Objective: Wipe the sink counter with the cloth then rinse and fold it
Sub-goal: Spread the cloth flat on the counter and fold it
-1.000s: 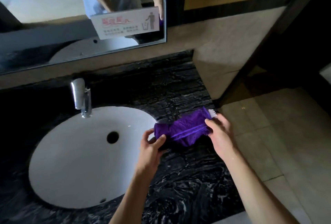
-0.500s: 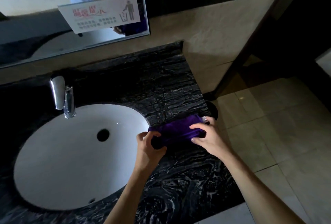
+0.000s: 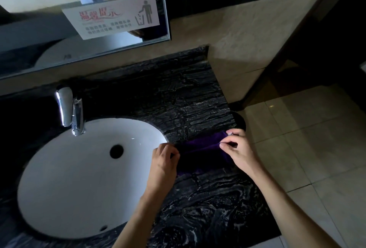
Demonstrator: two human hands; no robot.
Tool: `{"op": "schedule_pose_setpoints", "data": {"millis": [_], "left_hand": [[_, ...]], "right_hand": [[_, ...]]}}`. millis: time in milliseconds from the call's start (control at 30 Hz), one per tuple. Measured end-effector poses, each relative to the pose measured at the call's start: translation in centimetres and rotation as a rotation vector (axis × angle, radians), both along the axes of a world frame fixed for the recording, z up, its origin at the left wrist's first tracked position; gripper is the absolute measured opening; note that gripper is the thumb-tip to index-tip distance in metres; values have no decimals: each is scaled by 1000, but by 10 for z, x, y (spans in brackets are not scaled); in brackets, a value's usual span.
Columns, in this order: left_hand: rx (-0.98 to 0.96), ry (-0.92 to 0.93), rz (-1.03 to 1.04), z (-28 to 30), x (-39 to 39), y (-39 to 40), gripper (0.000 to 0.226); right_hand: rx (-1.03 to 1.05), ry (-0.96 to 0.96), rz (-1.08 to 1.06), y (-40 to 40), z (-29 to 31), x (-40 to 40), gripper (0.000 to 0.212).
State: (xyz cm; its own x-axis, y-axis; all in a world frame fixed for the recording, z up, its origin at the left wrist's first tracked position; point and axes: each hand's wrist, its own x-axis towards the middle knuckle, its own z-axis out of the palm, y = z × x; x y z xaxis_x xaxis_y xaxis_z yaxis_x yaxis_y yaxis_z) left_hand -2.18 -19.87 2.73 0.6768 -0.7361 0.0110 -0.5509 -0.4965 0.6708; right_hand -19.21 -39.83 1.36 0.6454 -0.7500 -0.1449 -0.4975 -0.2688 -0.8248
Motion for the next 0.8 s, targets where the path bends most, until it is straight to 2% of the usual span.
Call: {"op": "schedule_pose_setpoints", "data": {"millis": [100, 200, 300, 400, 500, 633, 800], "left_hand": [[-14, -86, -18, 9, 4, -4, 7], [-73, 1, -11, 17, 20, -17, 4], [-72, 203, -50, 28, 44, -29, 14], [10, 324, -187, 36, 68, -35, 25], [97, 353, -299, 38, 91, -40, 33], [209, 401, -371, 35, 112, -50, 38], [310, 431, -442, 36, 118, -57, 40]], "right_hand": [[-189, 11, -10, -1, -4, 8, 10], [-280, -57, 41, -13, 6, 24, 4], [-185, -63, 70, -27, 23, 41, 7], [-103, -31, 90, -42, 29, 57, 17], [-58, -8, 127, -52, 26, 68, 18], [-6, -1, 152, -57, 21, 71, 39], [139, 24, 189, -61, 16, 67, 31]]}}
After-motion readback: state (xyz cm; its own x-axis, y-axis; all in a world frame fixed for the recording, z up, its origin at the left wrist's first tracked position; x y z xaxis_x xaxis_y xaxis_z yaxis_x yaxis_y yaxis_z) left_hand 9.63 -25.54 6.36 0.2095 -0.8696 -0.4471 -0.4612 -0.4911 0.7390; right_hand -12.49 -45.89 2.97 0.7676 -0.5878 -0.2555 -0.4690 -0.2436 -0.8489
